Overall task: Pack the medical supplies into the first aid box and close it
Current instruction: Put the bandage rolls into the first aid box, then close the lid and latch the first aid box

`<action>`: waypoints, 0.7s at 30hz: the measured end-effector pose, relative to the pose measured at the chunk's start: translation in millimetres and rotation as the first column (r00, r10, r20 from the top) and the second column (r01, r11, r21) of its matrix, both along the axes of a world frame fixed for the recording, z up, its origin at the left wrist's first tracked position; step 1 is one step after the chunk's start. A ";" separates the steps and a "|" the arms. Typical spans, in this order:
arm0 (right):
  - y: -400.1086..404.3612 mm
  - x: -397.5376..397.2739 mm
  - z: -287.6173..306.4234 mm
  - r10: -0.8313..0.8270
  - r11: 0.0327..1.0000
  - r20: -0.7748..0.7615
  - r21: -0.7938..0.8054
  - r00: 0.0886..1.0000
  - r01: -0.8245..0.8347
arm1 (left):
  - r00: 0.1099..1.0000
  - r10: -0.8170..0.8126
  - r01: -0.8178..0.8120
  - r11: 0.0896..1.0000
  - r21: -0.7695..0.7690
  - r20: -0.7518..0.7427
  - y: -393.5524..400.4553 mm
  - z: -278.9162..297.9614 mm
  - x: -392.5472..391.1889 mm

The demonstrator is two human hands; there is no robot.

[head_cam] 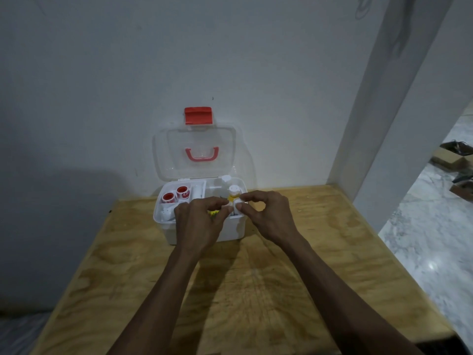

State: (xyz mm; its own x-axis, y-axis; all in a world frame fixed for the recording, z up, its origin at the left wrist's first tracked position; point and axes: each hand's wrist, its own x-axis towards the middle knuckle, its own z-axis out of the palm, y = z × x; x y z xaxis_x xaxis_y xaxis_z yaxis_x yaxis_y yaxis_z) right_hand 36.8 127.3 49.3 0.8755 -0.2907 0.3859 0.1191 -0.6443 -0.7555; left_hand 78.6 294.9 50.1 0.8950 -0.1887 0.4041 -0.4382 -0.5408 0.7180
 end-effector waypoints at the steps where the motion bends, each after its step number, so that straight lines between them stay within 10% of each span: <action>1: 0.3 0.3 -0.4 -0.002 1.000 0.000 0.006 1.000 0.002 | 1.000 0.003 -0.003 1.000 0.001 -0.001 -0.4 0.8 -0.9; 21: -2.7 3.2 20.9 -0.049 0.997 0.079 0.071 0.996 0.043 | 0.999 -0.008 0.011 0.998 -0.067 0.051 7.1 20.6 -4.4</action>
